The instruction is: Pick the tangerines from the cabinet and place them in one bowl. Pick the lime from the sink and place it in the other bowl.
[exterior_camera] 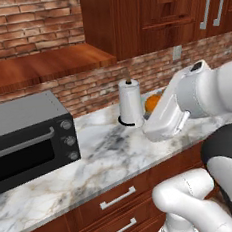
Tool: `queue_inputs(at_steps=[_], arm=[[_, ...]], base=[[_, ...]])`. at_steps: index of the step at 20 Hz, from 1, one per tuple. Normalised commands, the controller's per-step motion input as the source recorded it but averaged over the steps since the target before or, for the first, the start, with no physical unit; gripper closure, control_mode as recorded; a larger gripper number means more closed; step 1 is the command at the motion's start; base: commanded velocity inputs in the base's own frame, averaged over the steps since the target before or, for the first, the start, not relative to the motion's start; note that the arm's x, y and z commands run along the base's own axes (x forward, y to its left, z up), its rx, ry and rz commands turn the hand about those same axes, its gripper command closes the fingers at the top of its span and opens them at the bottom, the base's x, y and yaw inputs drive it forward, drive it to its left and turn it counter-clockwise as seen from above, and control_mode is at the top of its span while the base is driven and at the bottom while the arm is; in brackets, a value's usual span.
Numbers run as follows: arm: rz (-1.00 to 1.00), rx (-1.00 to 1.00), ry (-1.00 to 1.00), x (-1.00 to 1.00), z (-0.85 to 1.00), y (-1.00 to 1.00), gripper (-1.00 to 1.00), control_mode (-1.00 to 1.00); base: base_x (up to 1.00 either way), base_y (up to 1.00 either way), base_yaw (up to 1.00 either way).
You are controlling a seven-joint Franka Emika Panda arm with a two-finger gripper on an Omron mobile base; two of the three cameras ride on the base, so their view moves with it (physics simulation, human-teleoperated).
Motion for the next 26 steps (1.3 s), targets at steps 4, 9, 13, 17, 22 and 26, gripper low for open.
queue_inputs(at_steps=[4,9,13,17,22,26], arm=[[0.09,-0.31,0.39,-0.5,-0.65,-0.12,1.0,-1.0],[0.11,-0.23,0.2,-0.42,-0.94,-0.08,1.0,-1.0],[0.08,-0.15,0.01,-0.3,-0.55,-0.01,1.0,-1.0],[0.0,0.0,0.0,0.0,0.0,0.0,1.0,1.0],[0.0,0.0,0.0,0.0,0.0,0.0,1.0,1.0],[0.0,0.0,0.0,0.0,0.0,0.0,1.0,1.0]], base=[[0.0,0.0,0.0],[0.0,0.0,0.0],[0.0,0.0,0.0],[-0.11,-0.05,0.0],[-0.13,-0.08,-0.42],[0.0,0.05,-0.5]])
